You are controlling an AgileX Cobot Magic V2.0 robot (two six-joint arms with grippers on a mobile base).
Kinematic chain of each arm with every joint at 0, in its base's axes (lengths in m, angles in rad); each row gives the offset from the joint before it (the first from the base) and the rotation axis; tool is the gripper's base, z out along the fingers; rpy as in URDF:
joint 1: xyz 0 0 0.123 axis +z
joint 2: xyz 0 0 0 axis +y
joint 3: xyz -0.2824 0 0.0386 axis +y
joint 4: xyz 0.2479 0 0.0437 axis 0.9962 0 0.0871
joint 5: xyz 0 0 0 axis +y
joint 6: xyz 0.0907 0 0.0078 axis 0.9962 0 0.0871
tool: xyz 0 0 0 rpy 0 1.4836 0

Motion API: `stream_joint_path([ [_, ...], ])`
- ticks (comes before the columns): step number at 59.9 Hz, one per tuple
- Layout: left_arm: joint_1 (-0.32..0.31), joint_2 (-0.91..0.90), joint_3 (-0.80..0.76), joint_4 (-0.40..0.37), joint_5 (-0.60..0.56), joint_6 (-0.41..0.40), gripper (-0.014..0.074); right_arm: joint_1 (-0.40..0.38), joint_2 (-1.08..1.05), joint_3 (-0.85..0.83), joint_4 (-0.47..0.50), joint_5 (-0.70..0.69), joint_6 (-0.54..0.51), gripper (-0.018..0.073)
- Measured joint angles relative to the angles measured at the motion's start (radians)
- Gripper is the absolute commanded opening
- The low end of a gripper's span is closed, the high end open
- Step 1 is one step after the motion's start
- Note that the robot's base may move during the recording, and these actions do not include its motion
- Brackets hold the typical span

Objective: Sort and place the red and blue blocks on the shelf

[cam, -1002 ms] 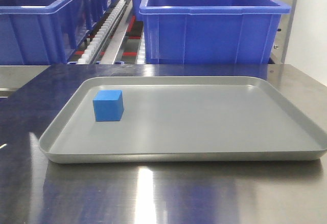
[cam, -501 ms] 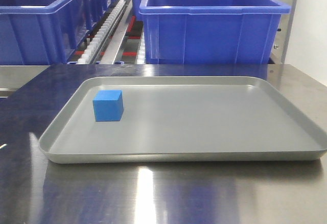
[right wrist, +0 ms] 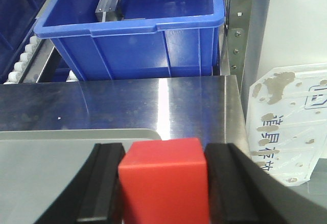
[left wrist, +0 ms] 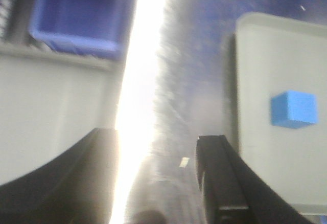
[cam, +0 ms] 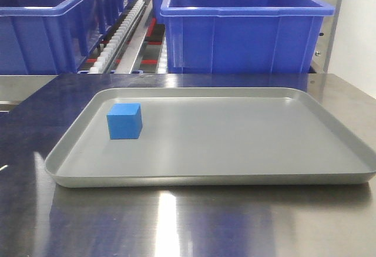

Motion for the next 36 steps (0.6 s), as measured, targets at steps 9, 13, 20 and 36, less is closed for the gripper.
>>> stream_joint_path([
  [9, -0.018, 0.12, -0.083, -0.056, 0.047, 0.034, 0.0413, 0.0, 0.0, 0.0, 0.0, 0.0, 0.0, 0.0057],
  [13, -0.042, 0.168, -0.128, -0.057, 0.06, 0.038, 0.0413, 0.0, 0.0, 0.0, 0.0, 0.001, 0.0, 0.0057],
  [20, -0.106, 0.237, -0.199, -0.047, 0.063, 0.04, 0.0413, 0.0, 0.0, 0.0, 0.0, 0.001, 0.0, 0.0057],
  [36, -0.234, 0.403, -0.332, -0.045, 0.066, 0.033, 0.0413, 0.0, 0.0, 0.0, 0.0, 0.001, 0.0, 0.0057],
])
